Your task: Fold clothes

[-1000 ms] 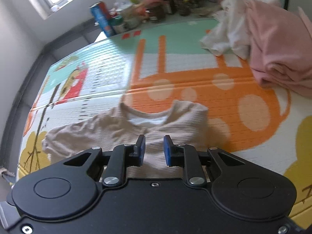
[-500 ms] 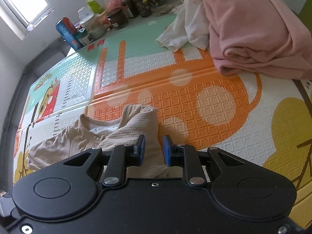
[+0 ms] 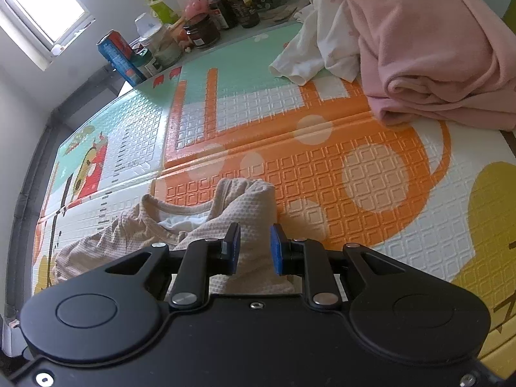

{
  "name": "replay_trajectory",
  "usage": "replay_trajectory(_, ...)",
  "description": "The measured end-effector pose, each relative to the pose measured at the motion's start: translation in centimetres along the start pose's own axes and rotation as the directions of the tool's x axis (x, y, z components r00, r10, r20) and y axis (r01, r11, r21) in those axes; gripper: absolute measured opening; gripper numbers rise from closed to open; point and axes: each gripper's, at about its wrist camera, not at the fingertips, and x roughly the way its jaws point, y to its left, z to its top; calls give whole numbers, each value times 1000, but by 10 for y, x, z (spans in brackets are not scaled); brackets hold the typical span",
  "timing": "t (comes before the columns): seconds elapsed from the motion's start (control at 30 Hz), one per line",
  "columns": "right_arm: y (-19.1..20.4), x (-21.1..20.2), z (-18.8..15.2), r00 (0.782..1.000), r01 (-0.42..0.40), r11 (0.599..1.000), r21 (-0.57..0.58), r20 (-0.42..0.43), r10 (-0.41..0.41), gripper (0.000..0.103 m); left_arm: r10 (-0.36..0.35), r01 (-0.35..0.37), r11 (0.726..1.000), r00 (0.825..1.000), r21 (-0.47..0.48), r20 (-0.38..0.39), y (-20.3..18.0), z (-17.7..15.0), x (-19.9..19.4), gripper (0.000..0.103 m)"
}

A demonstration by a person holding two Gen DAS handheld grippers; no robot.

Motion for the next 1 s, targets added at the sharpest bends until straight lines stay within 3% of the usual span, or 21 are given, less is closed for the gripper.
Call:
replay_trajectory(0.1,0,2,1,1000,-5,1000,0,-3,5,19,-31,31,1000,999,0,43,2,-3,-6,65)
replay_trajectory(0.23,1,4,0,1000,-6,1000,-1,-8,6,19,-33,32,999,999,14,43,1,-4,-5,52)
replay_trajectory(0.37,3,6,-1,1000,-8,1000,-5,-14,8,19,-43,42,999,999,23,27,0,-4,-1,27)
replay_trajectory(0.5,4,7,-2,1000,-10,1000,-10,-19,9,19,-32,31,999,999,45,33,-5,-5,-1,22)
replay_trajectory(0.63,3,8,-2,1000,-8,1000,-11,-19,8,19,-18,17,999,999,27,42,-4,-5,-3,9)
replay_trajectory(1.0,8,10,-1,999,-30,999,-19,-18,30,19,62,-62,995,998,-78,-5,15,-7,-3,7)
